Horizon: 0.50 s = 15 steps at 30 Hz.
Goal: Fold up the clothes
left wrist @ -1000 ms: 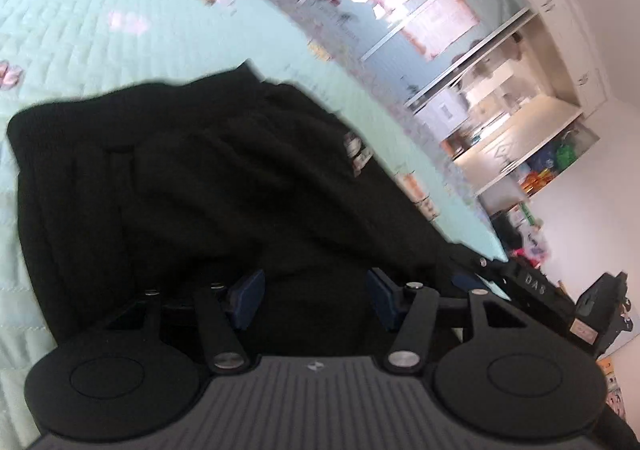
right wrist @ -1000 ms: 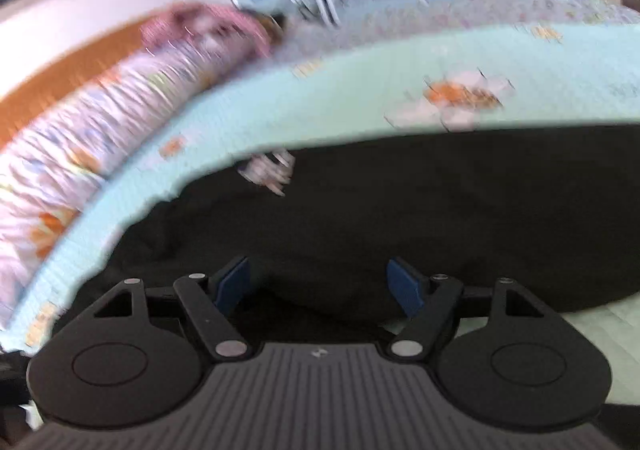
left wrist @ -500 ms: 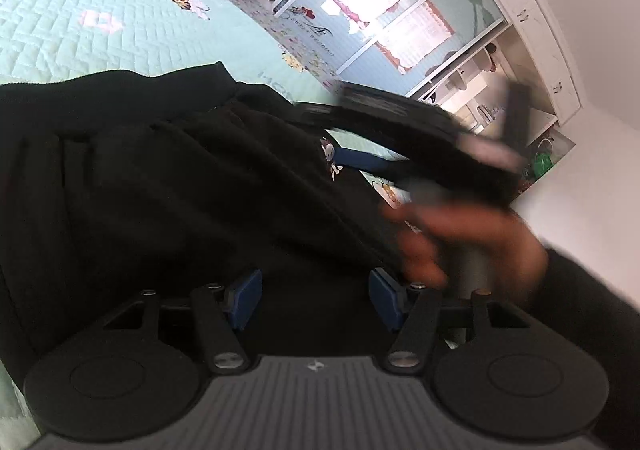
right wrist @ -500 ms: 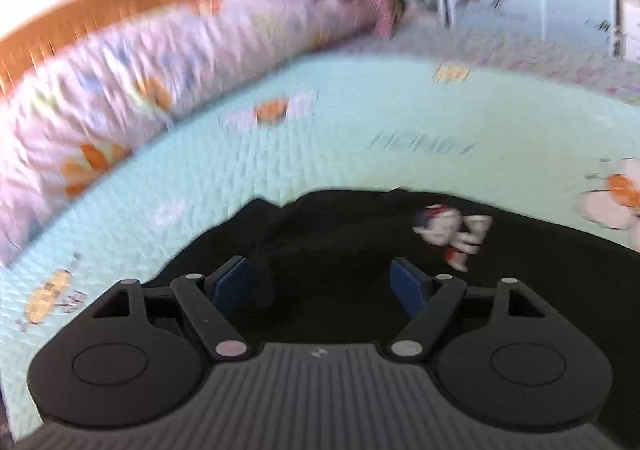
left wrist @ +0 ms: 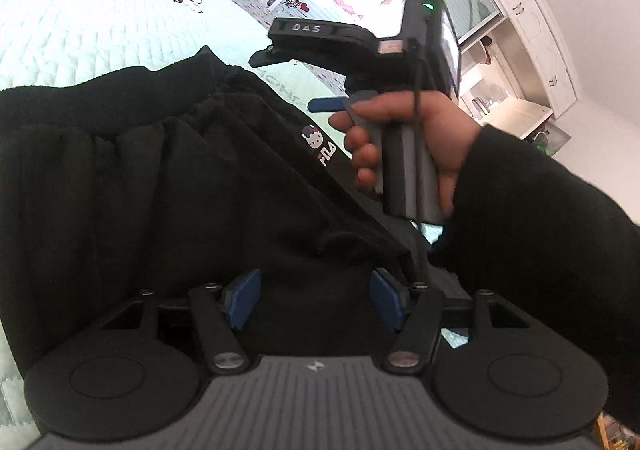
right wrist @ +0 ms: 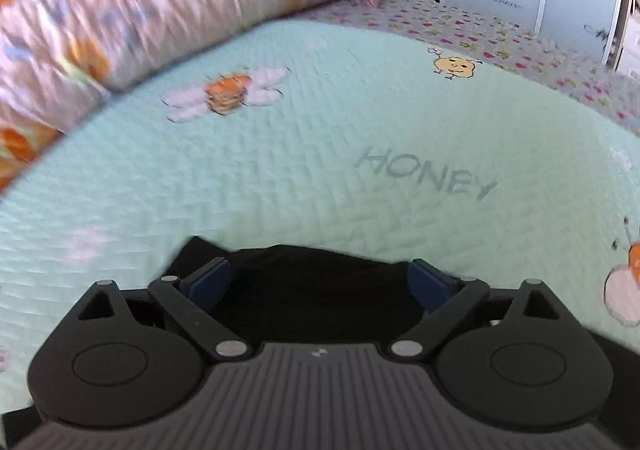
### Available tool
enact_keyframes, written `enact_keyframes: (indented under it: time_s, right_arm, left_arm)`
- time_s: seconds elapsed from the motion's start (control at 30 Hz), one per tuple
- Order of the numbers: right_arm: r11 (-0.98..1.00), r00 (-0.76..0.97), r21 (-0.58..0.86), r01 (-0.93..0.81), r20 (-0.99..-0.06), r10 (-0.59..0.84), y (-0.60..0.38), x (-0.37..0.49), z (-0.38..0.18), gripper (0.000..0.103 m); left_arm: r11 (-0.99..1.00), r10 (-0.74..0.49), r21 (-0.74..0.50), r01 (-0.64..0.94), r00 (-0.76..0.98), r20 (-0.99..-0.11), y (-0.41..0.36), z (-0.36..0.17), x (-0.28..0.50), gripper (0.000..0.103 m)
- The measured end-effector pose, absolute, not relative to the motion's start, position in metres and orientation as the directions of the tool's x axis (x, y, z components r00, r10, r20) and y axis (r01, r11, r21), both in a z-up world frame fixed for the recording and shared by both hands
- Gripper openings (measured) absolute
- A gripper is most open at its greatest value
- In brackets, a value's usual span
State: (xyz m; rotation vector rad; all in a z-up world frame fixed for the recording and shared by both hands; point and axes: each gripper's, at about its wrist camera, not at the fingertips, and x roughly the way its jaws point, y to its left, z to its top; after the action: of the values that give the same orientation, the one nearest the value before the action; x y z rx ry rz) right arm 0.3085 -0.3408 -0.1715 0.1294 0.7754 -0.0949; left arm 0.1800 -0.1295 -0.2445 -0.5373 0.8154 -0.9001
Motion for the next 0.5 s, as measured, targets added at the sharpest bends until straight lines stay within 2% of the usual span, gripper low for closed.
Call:
enact_keyframes:
  time_s: [0.13,0.17,0.27,0.37,0.5]
  right_arm:
    - [0.979,0.634,0.110,0.170,-0.773,-0.023,-0.341,0.334,-0.196,0.096]
    - [0.980,0.615,0.107,0.169,-0.788,-0.020,-0.340,0.344,-0.201,0.099]
    - [0.976,0.632,0.112,0.185,-0.775,-0.031,-0.343,0.345,-0.186,0.094]
    - [0.977,0.693,0.128,0.172,-0.720,-0.028,-0.354,0.298,-0.155,0.095]
    - [0.983,0.655,0.100,0.154,-0.755,-0.026,-0.380,0.223,-0.160,0.096]
  left_arm:
    - [0.522,-0.849,-0.708,0.475,0.365,-0.382,-0.126,-0.246,0.177,0.064]
    - [0.521,-0.850,-0.707,0.479,0.364,-0.380,-0.125,-0.246,0.176,0.064]
    - [0.516,-0.853,-0.713,0.474,0.363,-0.376,-0.125,-0.245,0.177,0.064]
    - [0.511,-0.855,-0.724,0.463,0.359,-0.373,-0.125,-0.246,0.179,0.064]
    - [0.519,-0.851,-0.719,0.463,0.362,-0.382,-0.125,-0.245,0.178,0.064]
